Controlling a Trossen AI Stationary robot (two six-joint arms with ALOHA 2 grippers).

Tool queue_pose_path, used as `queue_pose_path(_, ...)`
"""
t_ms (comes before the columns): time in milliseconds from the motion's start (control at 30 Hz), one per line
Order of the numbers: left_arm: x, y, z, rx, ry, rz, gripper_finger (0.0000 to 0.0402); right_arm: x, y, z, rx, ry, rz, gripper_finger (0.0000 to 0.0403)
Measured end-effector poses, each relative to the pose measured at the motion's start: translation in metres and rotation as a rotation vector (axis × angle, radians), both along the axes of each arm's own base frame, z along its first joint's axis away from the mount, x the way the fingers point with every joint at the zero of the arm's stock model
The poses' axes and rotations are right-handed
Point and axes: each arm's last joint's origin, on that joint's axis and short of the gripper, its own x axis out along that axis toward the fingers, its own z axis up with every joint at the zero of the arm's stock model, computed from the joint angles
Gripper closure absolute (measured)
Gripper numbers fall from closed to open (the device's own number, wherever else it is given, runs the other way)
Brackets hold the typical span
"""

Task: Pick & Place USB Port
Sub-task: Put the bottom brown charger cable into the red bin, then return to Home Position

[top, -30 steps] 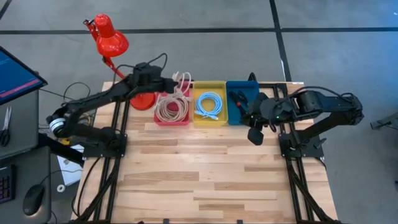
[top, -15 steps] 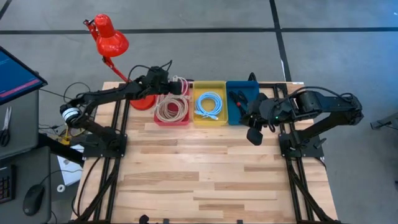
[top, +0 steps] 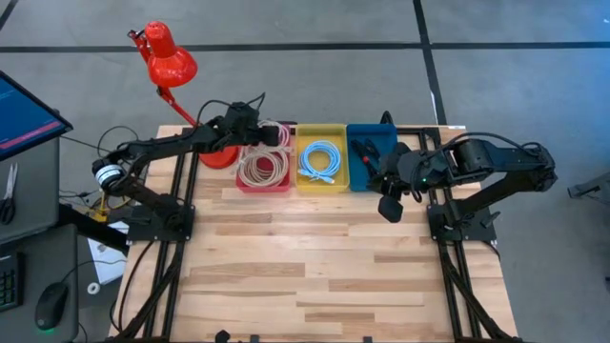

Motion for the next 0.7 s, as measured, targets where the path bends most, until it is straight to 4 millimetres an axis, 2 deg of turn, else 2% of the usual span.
queue_pose_path(167, 0.001, -0.002, 0.001, -0.032, -0.028, -0.051, 0.0287, 0.000, 0.000, 0.000, -0.002, 0.003, 0.001, 0.0343)
queue_pose_path(400, -0.001, -0.006, 0.008, -0.052, -0.077, -0.117, 0.0292, -0.005, -0.001, -0.005, -0.016, 0.076, 0.001, 0.0343)
queue_pose_path(533, -0.008, -0.012, 0.027, -0.004, -0.122, -0.127, 0.0303, -0.008, -0.002, -0.007, -0.023, 0.117, 0.002, 0.0343)
queue_pose_path(700, -0.024, -0.030, 0.062, 0.102, -0.217, -0.228, 0.0323, -0.009, -0.002, -0.008, -0.027, 0.123, 0.005, 0.0352)
